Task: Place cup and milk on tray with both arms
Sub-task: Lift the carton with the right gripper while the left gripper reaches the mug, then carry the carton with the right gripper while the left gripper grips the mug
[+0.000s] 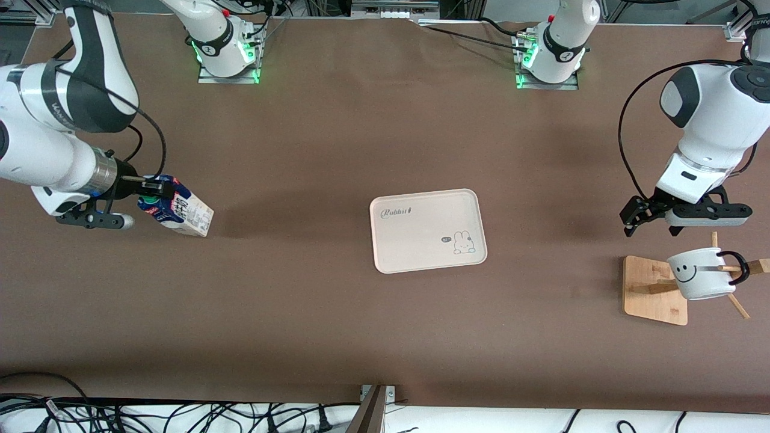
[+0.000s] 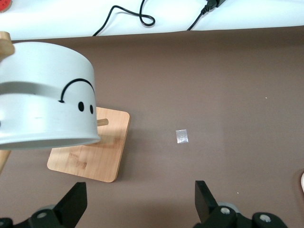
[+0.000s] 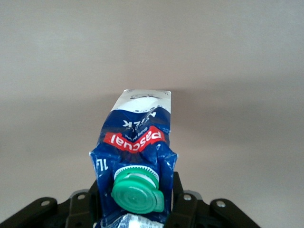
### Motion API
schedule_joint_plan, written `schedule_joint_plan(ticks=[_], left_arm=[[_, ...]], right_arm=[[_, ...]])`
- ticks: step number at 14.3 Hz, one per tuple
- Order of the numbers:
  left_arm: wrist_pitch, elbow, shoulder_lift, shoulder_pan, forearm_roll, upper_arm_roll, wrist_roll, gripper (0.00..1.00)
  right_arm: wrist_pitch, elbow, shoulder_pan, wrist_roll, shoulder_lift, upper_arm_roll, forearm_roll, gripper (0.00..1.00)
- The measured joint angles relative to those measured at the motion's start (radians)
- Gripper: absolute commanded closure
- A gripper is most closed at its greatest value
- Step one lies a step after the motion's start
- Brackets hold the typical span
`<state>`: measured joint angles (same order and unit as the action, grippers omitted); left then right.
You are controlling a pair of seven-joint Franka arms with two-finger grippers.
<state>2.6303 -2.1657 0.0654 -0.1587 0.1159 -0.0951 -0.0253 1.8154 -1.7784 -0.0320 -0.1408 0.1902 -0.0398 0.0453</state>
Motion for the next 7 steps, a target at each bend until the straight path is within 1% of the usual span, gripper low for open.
schedule_joint_plan(ticks=[3, 7], left_arm=[[0.089, -0.008, 0.025, -0.008, 0.064, 0.021, 0.0, 0.0], [0.162, -0.006, 0.058, -0.015, 0.083, 0.03, 0.0, 0.0]], right_arm=[[0.004, 0.002, -0.002, 0.0, -0.028, -0.089, 0.046, 0.43], [0.014, 0.05, -0.009, -0.003, -0.045, -0.24, 0.048, 0.43]])
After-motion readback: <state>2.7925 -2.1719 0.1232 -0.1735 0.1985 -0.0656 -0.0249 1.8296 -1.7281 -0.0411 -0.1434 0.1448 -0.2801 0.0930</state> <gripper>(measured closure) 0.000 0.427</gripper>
